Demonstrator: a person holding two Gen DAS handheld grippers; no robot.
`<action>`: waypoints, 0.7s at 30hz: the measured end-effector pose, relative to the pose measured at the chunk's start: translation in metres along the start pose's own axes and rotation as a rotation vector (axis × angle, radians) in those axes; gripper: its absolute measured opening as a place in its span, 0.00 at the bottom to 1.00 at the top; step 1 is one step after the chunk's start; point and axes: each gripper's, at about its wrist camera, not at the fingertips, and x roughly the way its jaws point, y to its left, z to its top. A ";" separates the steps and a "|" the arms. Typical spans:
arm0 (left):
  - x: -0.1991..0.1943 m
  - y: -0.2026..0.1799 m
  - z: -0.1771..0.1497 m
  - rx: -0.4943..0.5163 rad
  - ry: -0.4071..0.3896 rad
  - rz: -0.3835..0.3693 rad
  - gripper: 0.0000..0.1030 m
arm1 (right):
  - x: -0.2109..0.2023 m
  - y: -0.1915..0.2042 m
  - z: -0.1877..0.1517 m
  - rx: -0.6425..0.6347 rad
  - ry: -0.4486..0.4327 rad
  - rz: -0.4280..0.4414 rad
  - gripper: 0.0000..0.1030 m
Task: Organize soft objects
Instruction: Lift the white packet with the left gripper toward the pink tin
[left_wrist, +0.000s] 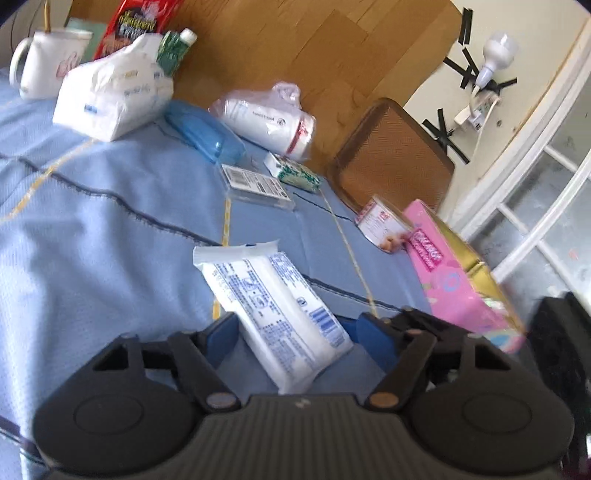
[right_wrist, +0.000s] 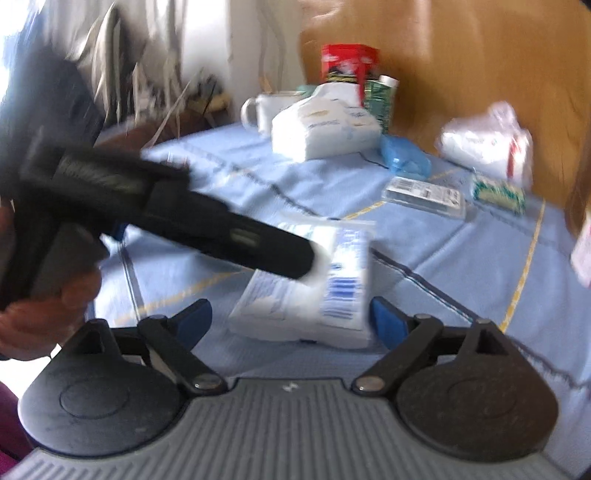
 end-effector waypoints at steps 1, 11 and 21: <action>0.002 -0.004 0.001 0.022 -0.003 0.029 0.69 | 0.000 0.006 -0.001 -0.029 -0.006 -0.036 0.85; -0.003 -0.048 0.027 0.128 -0.066 -0.016 0.67 | -0.027 -0.008 -0.017 0.076 -0.096 -0.166 0.37; 0.026 -0.101 0.030 0.209 -0.020 -0.066 0.67 | -0.070 -0.041 -0.024 0.173 -0.204 -0.324 0.37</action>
